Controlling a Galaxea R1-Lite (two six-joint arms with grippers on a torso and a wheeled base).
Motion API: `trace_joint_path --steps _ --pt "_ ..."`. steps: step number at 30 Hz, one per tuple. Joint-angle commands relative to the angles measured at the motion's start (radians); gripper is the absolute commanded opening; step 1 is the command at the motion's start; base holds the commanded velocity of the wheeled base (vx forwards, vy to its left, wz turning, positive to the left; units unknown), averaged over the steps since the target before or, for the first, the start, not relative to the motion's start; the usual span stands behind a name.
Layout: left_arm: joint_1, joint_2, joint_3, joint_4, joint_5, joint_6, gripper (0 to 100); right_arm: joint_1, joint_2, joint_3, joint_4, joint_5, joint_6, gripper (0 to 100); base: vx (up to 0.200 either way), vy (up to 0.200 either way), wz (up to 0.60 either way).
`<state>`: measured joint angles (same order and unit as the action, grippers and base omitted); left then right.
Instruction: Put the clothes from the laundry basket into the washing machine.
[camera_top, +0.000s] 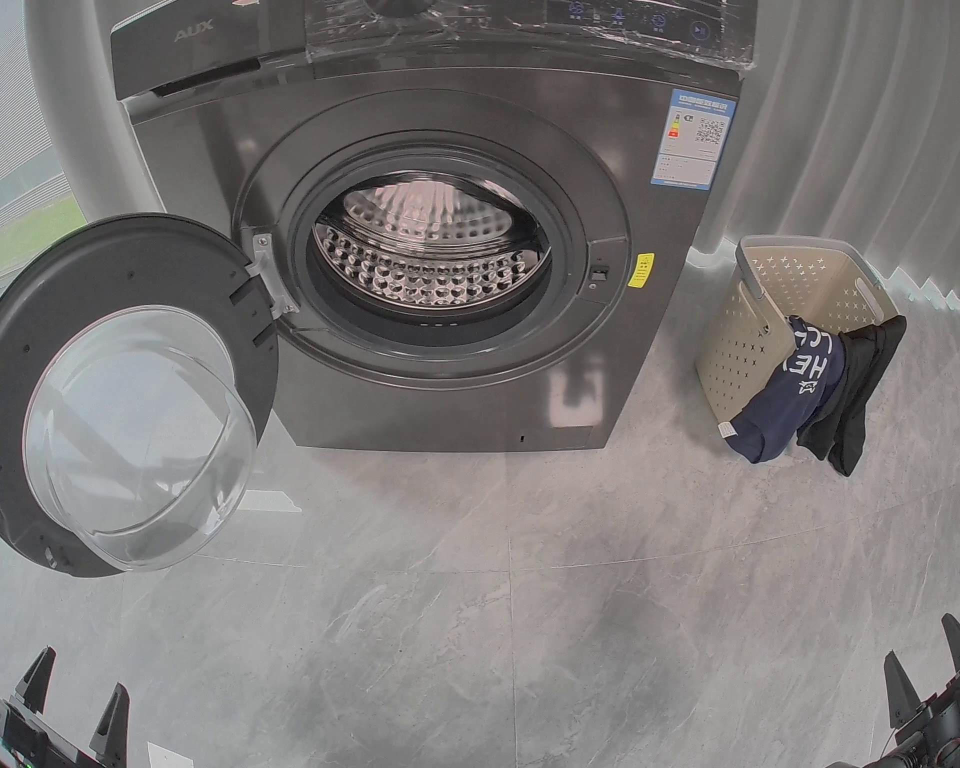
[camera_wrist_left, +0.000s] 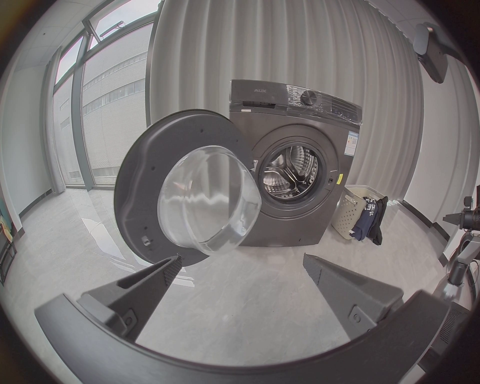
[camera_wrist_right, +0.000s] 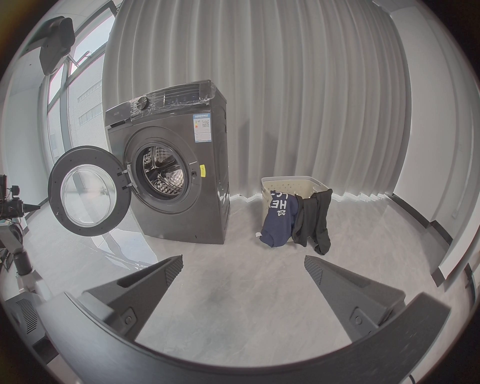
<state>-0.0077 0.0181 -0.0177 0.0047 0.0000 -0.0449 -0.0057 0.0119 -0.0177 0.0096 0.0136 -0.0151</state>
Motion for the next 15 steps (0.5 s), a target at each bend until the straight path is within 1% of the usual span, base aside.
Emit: trace_joint_path --steps 1,15 --pt "0.000 -0.017 0.016 0.000 0.000 -0.001 100 0.000 0.002 0.016 0.000 0.000 0.000 100 0.000 -0.200 0.00" --pt "0.000 -0.017 0.016 0.000 0.000 -0.003 100 0.000 0.002 0.016 0.000 0.000 0.000 100 0.000 -0.200 0.00"
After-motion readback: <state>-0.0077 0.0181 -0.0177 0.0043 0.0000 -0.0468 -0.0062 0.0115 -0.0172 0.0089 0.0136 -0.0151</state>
